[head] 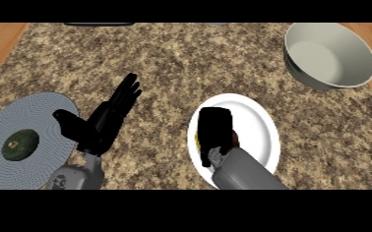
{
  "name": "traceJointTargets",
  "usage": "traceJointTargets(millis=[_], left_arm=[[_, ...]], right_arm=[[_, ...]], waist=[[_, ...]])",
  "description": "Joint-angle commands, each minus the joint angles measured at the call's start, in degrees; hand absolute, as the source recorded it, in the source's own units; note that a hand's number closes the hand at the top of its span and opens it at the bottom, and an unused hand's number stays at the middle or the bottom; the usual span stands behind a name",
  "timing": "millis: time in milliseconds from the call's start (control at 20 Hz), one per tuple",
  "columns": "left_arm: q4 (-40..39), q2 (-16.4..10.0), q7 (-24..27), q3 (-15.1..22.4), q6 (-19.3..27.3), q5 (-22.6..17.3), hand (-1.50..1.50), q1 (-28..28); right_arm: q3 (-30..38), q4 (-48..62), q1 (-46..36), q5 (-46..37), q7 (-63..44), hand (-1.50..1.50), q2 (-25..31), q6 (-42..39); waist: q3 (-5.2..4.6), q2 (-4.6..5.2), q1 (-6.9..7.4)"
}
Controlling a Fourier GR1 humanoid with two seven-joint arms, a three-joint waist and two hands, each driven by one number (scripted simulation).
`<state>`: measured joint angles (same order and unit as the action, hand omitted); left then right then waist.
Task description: Pick the lemon from the plate and place it in the bowl
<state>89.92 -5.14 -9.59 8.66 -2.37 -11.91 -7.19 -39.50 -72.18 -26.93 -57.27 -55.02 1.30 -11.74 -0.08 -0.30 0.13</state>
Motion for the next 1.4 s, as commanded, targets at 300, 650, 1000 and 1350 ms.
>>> traceJointTargets(millis=[300, 650, 1000, 1350], left_arm=[[1.01, 0.03, -0.05, -1.30, 0.86, -0.39, 0.00, 1.95], [1.09, -0.52, 3.37, -0.78, -0.52, 0.75, 0.00, 5.35], [2.41, -0.78, 1.92, -1.12, -0.78, 0.18, 0.00, 5.70], [1.26, -1.71, -0.72, -2.82, -3.47, -1.83, 0.00, 1.47]], right_arm=[[-0.13, -22.34, 11.45, 7.77, 37.19, 1.50, 33.71, 2.29], [17.22, -40.25, 21.72, 23.40, 49.11, 1.50, 48.78, 5.55], [39.16, -52.24, 30.49, 35.97, 50.77, 1.50, 56.24, 6.61], [50.35, -45.39, 26.04, 43.79, 51.41, 1.50, 53.59, -0.38]], waist=[[0.15, -0.26, -2.62], [0.06, -0.33, -3.11], [0.07, -0.46, -3.30], [0.07, 0.33, 0.01]])
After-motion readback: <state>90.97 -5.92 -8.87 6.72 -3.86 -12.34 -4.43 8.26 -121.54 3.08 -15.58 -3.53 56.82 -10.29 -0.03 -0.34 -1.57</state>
